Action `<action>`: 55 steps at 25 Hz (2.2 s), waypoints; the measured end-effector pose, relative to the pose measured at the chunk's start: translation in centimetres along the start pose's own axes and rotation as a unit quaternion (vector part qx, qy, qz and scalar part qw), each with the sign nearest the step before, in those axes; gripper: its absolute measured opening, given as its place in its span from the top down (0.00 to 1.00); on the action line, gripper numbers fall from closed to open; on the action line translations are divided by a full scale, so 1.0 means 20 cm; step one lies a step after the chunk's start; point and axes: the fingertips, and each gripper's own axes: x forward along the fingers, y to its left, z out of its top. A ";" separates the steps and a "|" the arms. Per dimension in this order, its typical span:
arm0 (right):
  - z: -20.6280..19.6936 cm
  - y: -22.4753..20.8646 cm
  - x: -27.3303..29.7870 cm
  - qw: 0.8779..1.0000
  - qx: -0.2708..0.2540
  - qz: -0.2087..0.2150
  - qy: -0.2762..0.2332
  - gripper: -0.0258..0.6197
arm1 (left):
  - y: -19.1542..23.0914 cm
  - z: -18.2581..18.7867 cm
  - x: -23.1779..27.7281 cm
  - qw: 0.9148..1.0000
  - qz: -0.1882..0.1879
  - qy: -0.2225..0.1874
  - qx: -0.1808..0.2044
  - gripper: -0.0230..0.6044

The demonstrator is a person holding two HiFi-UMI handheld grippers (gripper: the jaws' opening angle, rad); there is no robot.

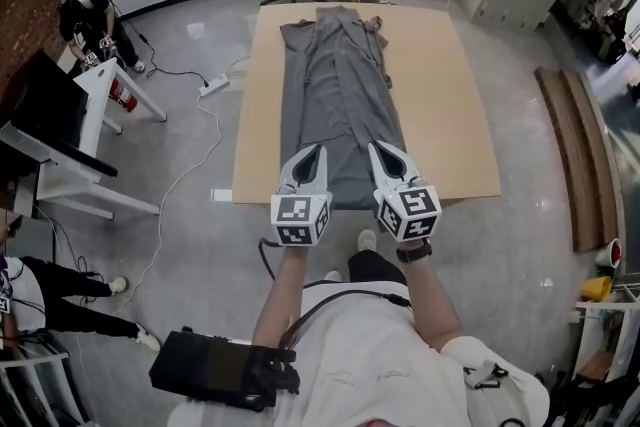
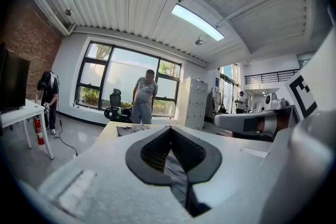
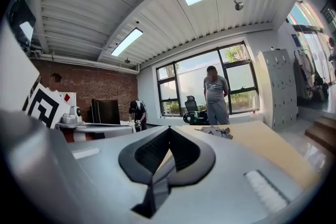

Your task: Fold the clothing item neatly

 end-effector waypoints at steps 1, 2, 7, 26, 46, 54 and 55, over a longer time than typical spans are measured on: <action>-0.01 -0.03 0.05 1.000 -0.001 0.000 0.004 0.96 | 0.04 -0.01 0.05 1.000 0.003 0.004 -0.006 0.96; -0.02 -0.06 0.10 1.000 0.001 0.001 0.007 0.96 | 0.07 -0.03 0.10 1.000 0.007 0.007 -0.010 0.96; -0.11 -0.24 0.37 0.999 0.014 0.015 0.027 0.96 | 0.23 -0.08 0.41 0.999 0.014 0.025 -0.019 0.96; -1.37 -0.55 0.48 0.932 0.149 0.059 0.326 0.81 | 0.88 -0.90 1.86 0.957 -0.004 0.288 -0.031 0.96; -1.57 -0.53 0.49 0.911 0.141 -0.060 0.382 0.77 | 1.07 -1.10 2.69 0.942 -0.050 0.330 0.030 0.78; -1.59 -0.59 0.49 0.911 0.159 -0.099 0.367 0.94 | 1.08 -1.13 2.72 0.935 -0.041 0.353 -0.014 0.94; -1.57 -0.60 0.49 0.914 0.162 -0.101 0.359 0.94 | 1.08 -1.11 2.71 0.936 -0.042 0.348 -0.020 0.94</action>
